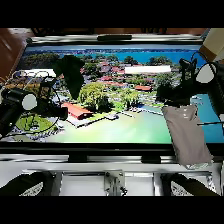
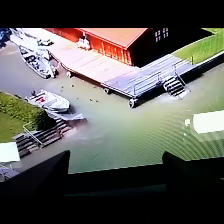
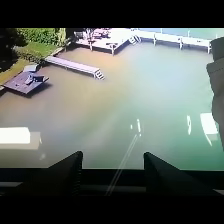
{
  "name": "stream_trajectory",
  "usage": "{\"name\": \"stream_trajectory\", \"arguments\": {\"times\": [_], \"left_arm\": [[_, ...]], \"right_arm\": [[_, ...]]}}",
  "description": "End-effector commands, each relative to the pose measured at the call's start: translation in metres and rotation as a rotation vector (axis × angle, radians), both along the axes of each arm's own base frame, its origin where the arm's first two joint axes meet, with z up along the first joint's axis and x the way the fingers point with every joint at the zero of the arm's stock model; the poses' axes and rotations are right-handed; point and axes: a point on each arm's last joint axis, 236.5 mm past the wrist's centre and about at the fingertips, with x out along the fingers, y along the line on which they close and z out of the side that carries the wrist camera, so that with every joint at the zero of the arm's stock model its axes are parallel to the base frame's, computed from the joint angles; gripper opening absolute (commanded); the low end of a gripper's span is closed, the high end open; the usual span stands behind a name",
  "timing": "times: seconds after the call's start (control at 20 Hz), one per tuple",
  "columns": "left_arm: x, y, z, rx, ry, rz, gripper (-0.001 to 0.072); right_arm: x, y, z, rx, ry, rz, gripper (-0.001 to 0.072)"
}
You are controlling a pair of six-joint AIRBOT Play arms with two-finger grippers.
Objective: Fold the shirts.
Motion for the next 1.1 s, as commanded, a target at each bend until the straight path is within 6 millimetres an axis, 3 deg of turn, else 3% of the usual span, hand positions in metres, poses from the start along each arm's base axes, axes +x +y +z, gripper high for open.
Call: {"name": "stream_trajectory", "arguments": {"times": [0.0,0.6,0.7,0.85,1.05], "left_arm": [[0.0,0.0,0.0,0.0,0.0,0.0,0.0719],[0.0,0.0,0.0,0.0,0.0,0.0,0.0719],[0.002,-0.001,0.0,-0.003,-0.009,0.0,0.0719],[0.017,-0.014,0.006,-0.067,-0.075,0.019,0.0719],[0.015,-0.041,0.01,-0.192,-0.061,0.035,0.072]], "right_arm": [[0.0,0.0,0.0,0.0,0.0,0.001,0.0506],[0.0,0.0,0.0,0.001,-0.001,0.0,0.0506],[0.01,0.001,0.003,0.007,-0.043,-0.011,0.0506],[0.017,0.0,0.005,0.005,-0.072,-0.017,0.0506],[0.017,-0.001,0.005,-0.023,-0.092,0.069,0.0506]]}}
